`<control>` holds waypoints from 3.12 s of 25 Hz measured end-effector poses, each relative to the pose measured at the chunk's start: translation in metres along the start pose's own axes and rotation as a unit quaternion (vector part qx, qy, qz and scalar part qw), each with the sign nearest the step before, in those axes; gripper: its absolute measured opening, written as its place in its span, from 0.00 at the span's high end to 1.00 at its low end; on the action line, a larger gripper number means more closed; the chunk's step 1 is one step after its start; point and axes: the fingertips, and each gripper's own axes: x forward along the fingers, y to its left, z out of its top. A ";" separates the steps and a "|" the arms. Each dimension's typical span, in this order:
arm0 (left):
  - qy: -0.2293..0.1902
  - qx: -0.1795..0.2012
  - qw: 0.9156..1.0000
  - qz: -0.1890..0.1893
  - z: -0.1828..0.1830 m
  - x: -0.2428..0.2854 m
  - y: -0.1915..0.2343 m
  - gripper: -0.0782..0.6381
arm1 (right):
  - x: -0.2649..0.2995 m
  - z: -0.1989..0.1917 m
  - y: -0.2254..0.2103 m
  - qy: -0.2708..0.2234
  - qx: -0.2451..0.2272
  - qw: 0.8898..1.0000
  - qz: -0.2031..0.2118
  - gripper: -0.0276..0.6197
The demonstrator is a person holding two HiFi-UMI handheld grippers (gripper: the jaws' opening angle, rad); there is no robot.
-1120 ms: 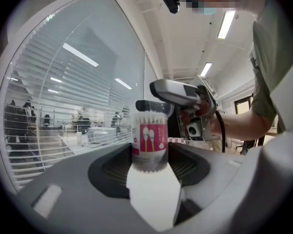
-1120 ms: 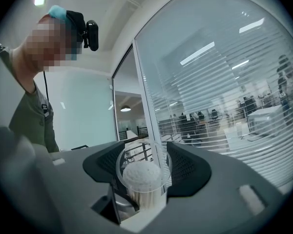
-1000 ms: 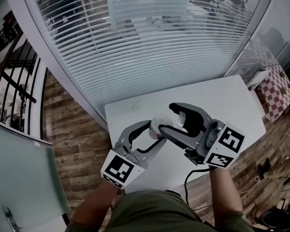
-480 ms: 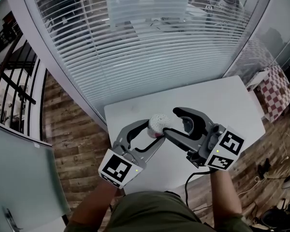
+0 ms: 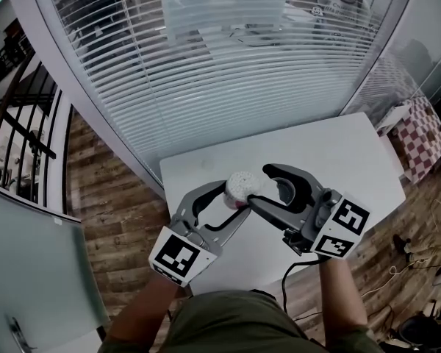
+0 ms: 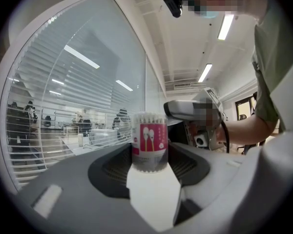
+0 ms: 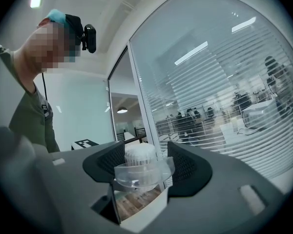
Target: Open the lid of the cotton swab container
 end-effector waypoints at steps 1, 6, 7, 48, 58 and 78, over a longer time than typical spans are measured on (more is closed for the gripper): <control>-0.001 0.001 1.000 0.000 0.001 0.000 0.000 0.56 | 0.000 0.000 0.001 0.000 -0.001 1.000 0.001 0.53; -0.001 0.001 1.000 0.011 0.003 -0.004 0.006 0.56 | -0.010 0.001 0.000 -0.003 -0.005 1.000 -0.003 0.53; 0.000 0.003 1.000 0.014 0.002 -0.006 0.008 0.56 | -0.012 0.002 -0.001 -0.005 -0.005 1.000 -0.007 0.53; -0.009 0.002 1.000 0.025 0.010 -0.017 0.000 0.56 | -0.072 -0.038 -0.002 0.004 0.043 0.995 -0.086 0.92; -0.009 -0.002 1.000 0.022 0.010 -0.016 -0.002 0.56 | -0.068 -0.040 0.000 0.011 0.046 0.996 -0.079 0.94; -0.007 -0.006 1.000 0.018 0.008 -0.015 -0.003 0.56 | -0.061 -0.052 0.001 0.035 0.045 0.995 -0.080 0.94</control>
